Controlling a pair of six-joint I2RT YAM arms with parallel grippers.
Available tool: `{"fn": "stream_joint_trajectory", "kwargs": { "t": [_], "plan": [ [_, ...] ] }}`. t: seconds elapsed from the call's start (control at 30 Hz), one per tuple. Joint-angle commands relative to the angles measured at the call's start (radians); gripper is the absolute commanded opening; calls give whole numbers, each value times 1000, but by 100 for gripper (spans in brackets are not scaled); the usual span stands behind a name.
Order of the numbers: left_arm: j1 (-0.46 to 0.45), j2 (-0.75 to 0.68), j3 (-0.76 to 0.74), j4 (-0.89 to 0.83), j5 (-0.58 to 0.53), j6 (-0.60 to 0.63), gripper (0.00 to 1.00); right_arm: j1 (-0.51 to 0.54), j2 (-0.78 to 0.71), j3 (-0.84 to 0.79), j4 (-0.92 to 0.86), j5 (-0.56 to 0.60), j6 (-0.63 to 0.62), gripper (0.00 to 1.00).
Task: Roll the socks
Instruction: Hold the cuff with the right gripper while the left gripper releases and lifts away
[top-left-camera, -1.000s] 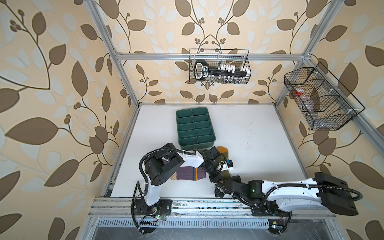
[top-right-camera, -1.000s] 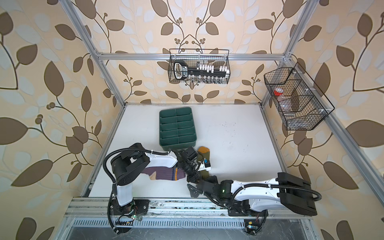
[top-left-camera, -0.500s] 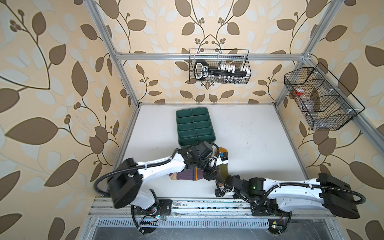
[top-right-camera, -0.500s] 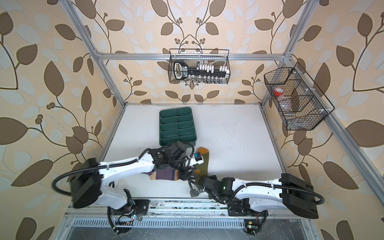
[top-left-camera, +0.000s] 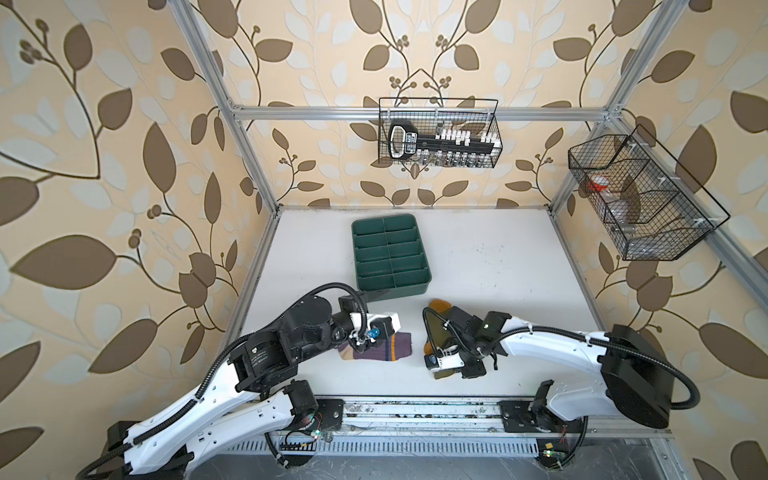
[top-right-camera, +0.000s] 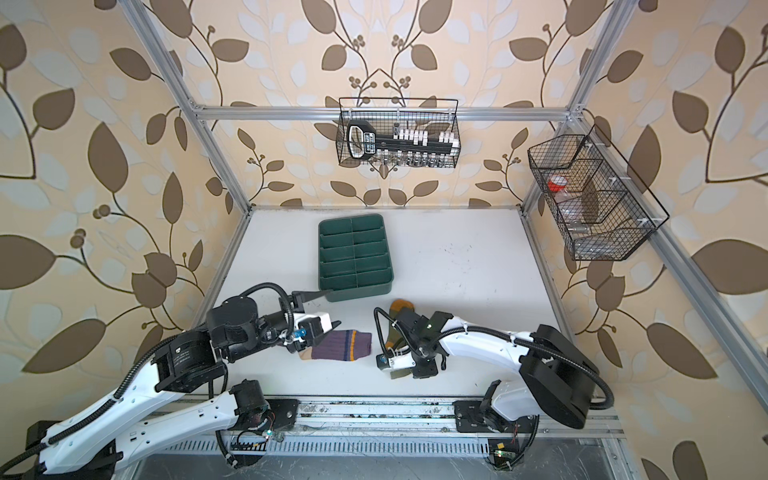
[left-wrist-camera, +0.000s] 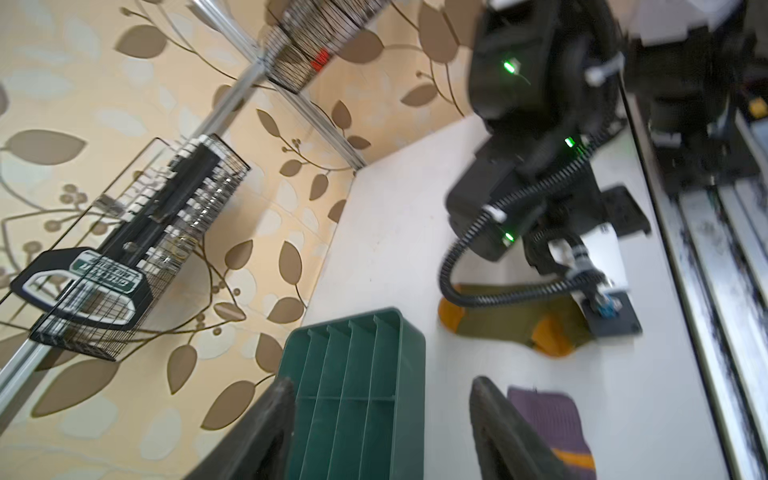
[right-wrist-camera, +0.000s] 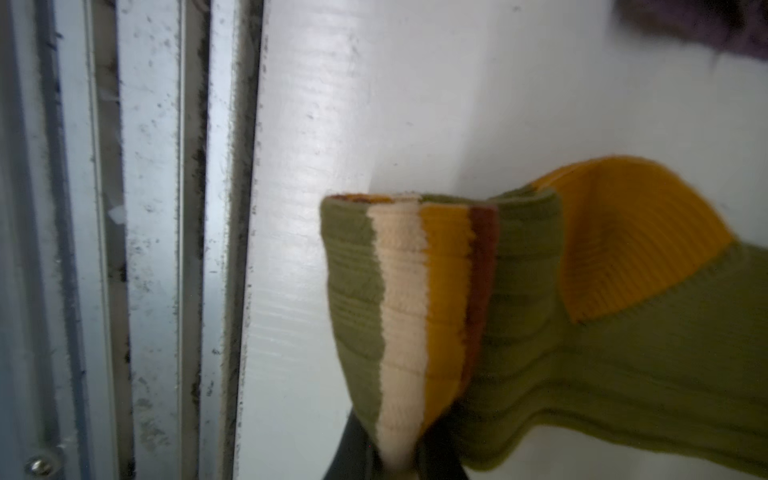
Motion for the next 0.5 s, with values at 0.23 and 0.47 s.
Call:
{"fn": "stream_joint_trajectory", "kwargs": {
  "t": [0.23, 0.47],
  "plan": [
    [-463, 279, -258, 177, -503, 168, 66, -86, 275, 167, -251, -224, -11, 0],
    [-569, 630, -273, 425, -530, 17, 67, -102, 311, 182, -222, -243, -10, 0]
  ]
}}
